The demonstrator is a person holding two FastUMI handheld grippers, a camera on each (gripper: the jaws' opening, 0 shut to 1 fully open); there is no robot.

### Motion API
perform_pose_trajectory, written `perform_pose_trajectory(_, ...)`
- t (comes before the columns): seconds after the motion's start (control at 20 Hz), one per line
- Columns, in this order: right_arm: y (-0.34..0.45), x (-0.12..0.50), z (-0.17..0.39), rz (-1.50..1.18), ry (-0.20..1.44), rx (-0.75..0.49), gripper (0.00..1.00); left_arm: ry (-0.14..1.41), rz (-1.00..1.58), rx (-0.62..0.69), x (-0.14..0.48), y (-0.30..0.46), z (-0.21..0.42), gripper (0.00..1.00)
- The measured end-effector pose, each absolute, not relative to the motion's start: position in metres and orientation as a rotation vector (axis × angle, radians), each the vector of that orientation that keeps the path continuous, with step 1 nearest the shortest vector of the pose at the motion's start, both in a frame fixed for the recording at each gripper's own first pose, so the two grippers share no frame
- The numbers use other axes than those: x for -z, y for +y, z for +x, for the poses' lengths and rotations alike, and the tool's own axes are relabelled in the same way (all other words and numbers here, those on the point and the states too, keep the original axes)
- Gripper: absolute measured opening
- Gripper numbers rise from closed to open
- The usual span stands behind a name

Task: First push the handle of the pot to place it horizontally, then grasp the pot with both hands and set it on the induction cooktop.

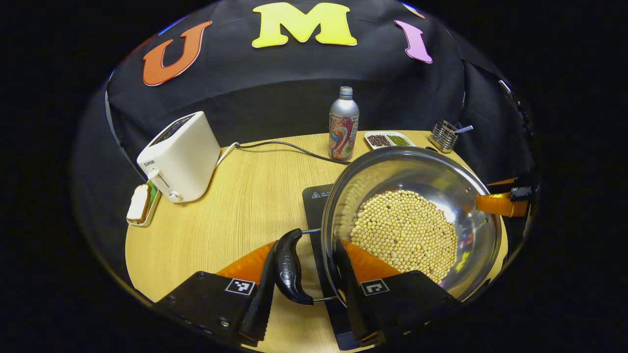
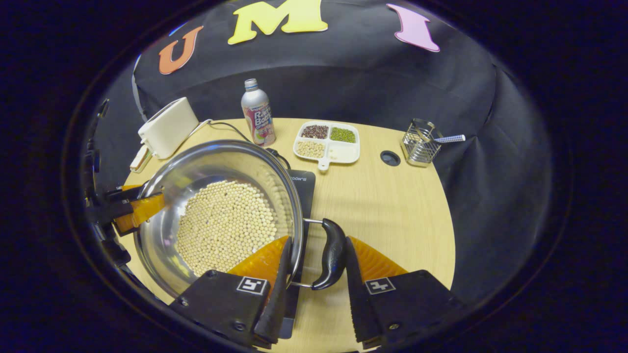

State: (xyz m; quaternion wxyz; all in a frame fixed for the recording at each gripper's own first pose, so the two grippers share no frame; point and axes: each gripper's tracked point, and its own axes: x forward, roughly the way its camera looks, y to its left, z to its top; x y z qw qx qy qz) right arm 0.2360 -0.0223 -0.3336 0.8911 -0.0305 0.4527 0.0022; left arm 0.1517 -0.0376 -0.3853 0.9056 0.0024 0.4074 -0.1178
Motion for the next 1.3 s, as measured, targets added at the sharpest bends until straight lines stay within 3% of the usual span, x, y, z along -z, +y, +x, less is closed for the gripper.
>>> perform_pose_trajectory(0.9, -0.023, 0.336, 0.237, -0.069, 0.810, 0.003, 0.62, 0.816, -0.001, 0.262, 0.383, -0.038, 0.154, 0.63)
perform_pose_trajectory(0.95, -0.024, 0.339, 0.236, -0.082, 0.813, 0.002, 0.63, 0.810, -0.002, 0.265, 0.383, -0.038, 0.155, 0.65)
perform_pose_trajectory(1.0, -0.024, 0.344, 0.233, -0.098, 0.828, -0.002, 0.74, 0.807, 0.002, 0.266, 0.382, -0.037, 0.154, 0.65)
perform_pose_trajectory(1.1, -0.026, 0.338, 0.232, -0.153, 0.803, -0.012, 0.82, 0.747, 0.009, 0.256, 0.371, -0.031, 0.160, 0.69)
perform_pose_trajectory(1.15, -0.027, 0.333, 0.233, -0.182, 0.778, -0.001, 0.83, 0.723, 0.007, 0.243, 0.364, -0.027, 0.162, 0.87)
perform_pose_trajectory(1.2, -0.029, 0.324, 0.235, -0.209, 0.746, 0.012, 0.84, 0.698, 0.005, 0.222, 0.357, -0.021, 0.160, 0.82)
perform_pose_trajectory(1.25, -0.026, 0.316, 0.236, -0.225, 0.713, 0.013, 0.80, 0.680, 0.001, 0.203, 0.348, -0.016, 0.158, 0.96)
perform_pose_trajectory(1.3, -0.023, 0.307, 0.236, -0.233, 0.686, 0.007, 0.84, 0.659, 0.000, 0.176, 0.345, -0.012, 0.157, 0.98)
